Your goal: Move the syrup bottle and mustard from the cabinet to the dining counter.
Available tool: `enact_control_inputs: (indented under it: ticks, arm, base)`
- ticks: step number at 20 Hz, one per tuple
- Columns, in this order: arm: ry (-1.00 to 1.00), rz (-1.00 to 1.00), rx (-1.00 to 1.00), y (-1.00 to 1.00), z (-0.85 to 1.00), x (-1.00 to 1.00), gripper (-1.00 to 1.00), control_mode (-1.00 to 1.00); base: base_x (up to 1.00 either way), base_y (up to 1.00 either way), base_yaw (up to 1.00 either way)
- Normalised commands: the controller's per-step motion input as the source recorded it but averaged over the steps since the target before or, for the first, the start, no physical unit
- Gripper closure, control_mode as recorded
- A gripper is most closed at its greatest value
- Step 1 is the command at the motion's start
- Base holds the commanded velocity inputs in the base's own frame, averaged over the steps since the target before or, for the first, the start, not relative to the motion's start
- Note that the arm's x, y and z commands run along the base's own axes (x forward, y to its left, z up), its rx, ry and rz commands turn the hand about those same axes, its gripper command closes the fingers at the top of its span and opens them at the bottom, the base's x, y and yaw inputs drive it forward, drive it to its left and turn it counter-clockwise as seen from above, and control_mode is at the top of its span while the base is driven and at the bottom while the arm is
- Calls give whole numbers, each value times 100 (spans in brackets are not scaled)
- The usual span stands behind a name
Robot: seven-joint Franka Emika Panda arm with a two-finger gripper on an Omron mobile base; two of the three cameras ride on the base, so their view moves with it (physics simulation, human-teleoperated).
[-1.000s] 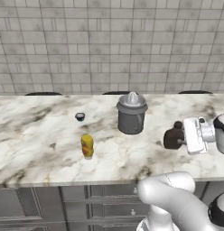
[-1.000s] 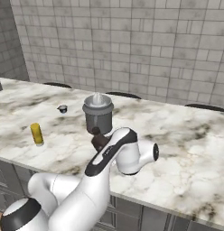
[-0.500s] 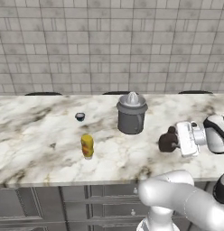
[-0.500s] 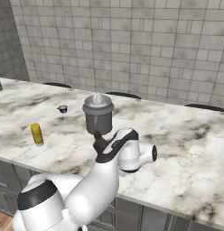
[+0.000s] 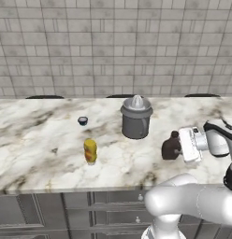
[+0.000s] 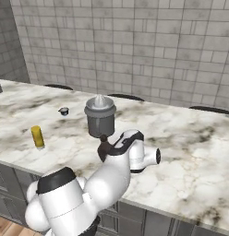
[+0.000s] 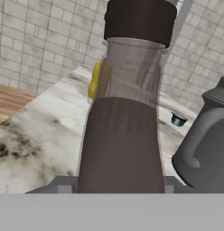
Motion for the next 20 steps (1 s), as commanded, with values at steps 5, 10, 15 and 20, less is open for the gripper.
enact_control_inputs:
  ticks: [5,10,15,20]
  arm:
    - [0,5,0,-6,-40,30,100,-100]
    - [0,3,-4,-3,-59,-5,-100,-100]
    - [-1,2,-4,-1,-49,-11,-100,-100]
    - [-6,0,-2,-3,-27,-24,-100,-100]
  base:
    - [0,0,0]
    - [0,0,0]
    - [0,0,0]
    - [0,0,0]
